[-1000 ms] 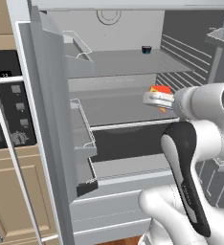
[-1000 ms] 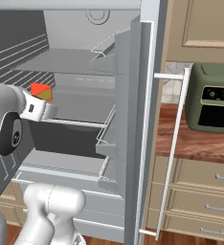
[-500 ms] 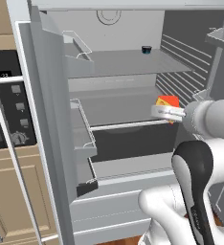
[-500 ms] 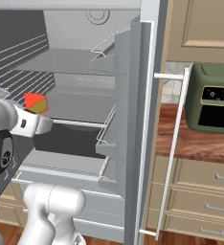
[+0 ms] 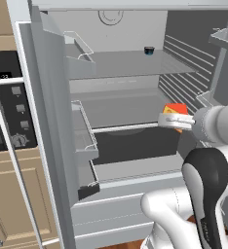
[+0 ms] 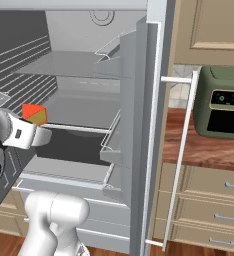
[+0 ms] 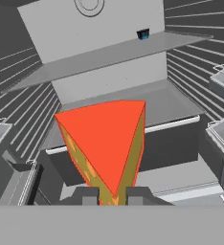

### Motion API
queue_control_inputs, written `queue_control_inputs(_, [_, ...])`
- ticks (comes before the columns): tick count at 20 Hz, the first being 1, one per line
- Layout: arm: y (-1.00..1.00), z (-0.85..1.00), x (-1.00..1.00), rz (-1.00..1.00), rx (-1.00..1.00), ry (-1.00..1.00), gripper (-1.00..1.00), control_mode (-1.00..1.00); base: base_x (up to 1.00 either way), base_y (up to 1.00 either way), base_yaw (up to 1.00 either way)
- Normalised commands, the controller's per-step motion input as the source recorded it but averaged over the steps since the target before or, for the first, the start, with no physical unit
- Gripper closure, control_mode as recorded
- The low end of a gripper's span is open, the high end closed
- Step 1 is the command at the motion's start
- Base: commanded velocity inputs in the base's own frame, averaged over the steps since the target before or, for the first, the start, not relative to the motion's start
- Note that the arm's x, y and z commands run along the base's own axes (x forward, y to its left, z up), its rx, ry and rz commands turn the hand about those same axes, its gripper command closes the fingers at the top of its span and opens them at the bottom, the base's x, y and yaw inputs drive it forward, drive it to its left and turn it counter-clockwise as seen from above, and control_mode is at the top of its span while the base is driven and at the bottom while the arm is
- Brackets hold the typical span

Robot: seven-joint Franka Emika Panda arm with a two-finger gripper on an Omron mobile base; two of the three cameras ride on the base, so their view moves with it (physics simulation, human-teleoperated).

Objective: Pick the cheese from the fridge and the cheese grater from the cabinet and place them next to the salad bowl.

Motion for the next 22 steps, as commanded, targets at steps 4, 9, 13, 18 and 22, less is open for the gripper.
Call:
queue_control_inputs(4, [-0.03, -0.04, -0.16, 0.0, -0.08, 0.03, 1.0, -1.0, 0.0, 0.0, 0.0])
queue_control_inputs(9, [0.0, -0.03, -0.12, 0.0, -0.02, 0.0, 1.0, -1.0, 0.0, 0.0, 0.0])
queue_control_inputs(13, [0.0, 0.0, 0.0, 0.0, 0.0, 0.0, 1.0, -1.0, 0.0, 0.0, 0.0])
queue_control_inputs(18, [0.0, 0.0, 0.0, 0.0, 0.0, 0.0, 1.0, -1.0, 0.0, 0.0, 0.0])
queue_control_inputs(22, [0.0, 0.0, 0.0, 0.0, 0.0, 0.0, 1.0, -1.0, 0.0, 0.0, 0.0])
